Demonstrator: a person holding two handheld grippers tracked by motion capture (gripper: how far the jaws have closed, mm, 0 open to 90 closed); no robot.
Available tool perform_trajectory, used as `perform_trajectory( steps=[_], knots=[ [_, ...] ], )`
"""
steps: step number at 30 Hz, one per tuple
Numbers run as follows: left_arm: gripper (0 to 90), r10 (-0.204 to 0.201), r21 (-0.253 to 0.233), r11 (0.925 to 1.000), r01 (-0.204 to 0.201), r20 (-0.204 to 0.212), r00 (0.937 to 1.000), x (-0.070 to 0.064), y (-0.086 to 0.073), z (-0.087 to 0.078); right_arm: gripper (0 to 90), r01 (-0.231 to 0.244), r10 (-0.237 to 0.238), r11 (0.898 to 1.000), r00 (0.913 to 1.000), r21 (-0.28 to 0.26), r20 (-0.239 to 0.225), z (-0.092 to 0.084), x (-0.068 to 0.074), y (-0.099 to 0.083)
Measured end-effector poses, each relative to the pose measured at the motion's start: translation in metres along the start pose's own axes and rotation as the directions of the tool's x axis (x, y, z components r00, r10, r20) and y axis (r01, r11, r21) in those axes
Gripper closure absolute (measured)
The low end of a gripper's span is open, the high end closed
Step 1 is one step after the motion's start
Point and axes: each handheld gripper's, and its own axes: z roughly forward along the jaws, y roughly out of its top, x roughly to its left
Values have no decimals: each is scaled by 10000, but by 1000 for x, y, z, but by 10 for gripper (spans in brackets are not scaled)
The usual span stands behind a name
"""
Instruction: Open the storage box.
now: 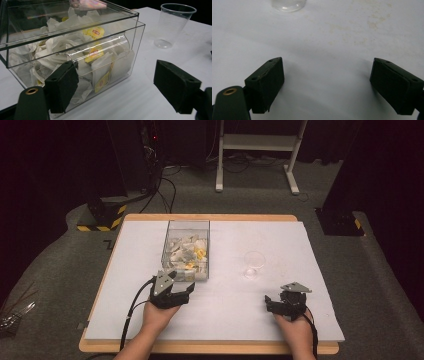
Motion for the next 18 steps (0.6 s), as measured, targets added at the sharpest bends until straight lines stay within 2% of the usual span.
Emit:
perform_trajectory(
  steps=[18],
  knots=[
    [211, 62, -117, 9999, -60, 133, 9999, -8, -7, -14, 120, -1, 1, 10000, 10000, -3, -2, 0, 0, 0]
  ],
)
